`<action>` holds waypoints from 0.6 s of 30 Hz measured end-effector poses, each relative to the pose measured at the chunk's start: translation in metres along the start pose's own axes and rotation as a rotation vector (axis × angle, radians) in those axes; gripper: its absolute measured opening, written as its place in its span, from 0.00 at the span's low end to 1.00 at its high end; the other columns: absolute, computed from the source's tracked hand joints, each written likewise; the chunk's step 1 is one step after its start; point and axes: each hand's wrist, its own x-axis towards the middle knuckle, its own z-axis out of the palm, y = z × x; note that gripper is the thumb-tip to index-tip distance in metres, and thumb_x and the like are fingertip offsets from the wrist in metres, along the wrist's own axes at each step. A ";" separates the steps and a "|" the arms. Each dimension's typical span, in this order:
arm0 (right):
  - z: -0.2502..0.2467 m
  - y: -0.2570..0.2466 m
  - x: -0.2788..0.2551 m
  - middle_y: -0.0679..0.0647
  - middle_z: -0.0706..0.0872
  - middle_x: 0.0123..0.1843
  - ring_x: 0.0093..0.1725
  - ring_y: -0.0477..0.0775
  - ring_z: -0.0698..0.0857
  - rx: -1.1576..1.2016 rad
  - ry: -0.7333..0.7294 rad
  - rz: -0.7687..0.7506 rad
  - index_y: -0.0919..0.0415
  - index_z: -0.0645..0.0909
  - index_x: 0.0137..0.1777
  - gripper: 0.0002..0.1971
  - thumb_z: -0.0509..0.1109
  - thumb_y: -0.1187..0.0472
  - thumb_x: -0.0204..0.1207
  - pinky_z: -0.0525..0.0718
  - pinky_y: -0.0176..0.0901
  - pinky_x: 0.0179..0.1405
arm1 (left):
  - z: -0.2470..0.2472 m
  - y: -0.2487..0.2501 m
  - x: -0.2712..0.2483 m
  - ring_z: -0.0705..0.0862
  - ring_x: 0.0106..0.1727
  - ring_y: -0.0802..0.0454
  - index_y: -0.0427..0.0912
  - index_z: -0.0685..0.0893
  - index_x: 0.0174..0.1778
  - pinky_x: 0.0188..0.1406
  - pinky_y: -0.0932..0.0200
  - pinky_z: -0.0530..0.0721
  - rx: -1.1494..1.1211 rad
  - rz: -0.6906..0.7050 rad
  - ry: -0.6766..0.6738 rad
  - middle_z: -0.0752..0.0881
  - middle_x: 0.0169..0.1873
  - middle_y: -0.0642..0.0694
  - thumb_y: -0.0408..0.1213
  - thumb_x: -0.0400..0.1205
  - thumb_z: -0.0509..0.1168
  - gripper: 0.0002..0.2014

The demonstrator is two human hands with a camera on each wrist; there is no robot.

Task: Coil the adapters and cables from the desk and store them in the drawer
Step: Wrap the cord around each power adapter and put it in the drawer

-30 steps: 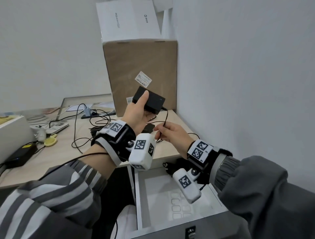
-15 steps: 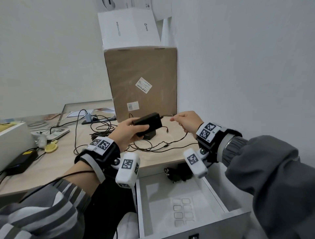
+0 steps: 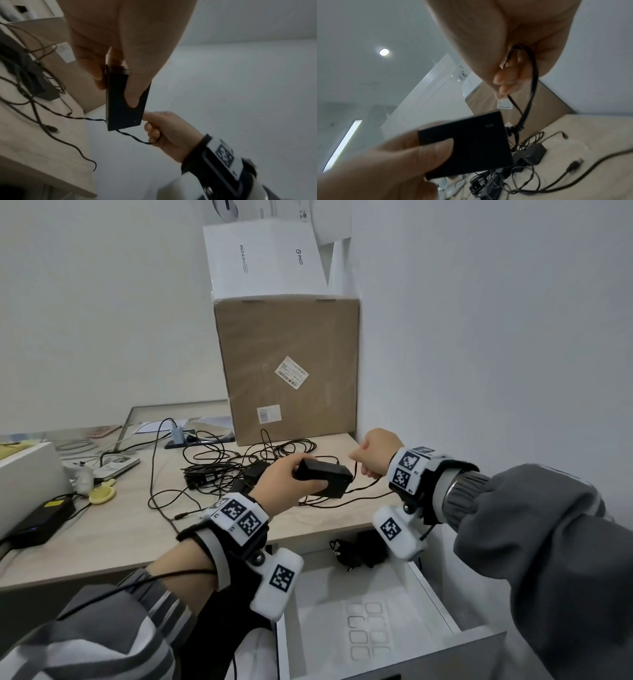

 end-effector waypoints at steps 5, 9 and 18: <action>0.000 -0.001 -0.015 0.60 0.89 0.39 0.24 0.46 0.77 0.496 -0.084 -0.038 0.61 0.77 0.38 0.08 0.67 0.64 0.79 0.69 0.34 0.19 | 0.005 -0.009 0.001 0.83 0.30 0.52 0.44 0.77 0.61 0.25 0.65 0.81 -0.441 -0.263 -0.026 0.84 0.52 0.41 0.43 0.83 0.67 0.13; 0.009 -0.018 -0.028 0.56 0.91 0.45 0.27 0.46 0.84 0.619 -0.159 -0.065 0.61 0.71 0.59 0.10 0.63 0.67 0.79 0.73 0.35 0.25 | 0.010 -0.008 0.008 0.79 0.34 0.49 0.44 0.76 0.62 0.26 0.62 0.73 -0.677 -0.429 0.027 0.80 0.49 0.43 0.56 0.86 0.54 0.20; 0.026 -0.007 -0.049 0.56 0.87 0.39 0.33 0.46 0.84 0.645 -0.127 -0.233 0.66 0.81 0.49 0.09 0.60 0.64 0.84 0.77 0.23 0.30 | -0.028 -0.011 0.026 0.77 0.32 0.51 0.41 0.73 0.57 0.19 0.65 0.75 -1.002 -0.390 0.329 0.80 0.49 0.38 0.47 0.88 0.52 0.14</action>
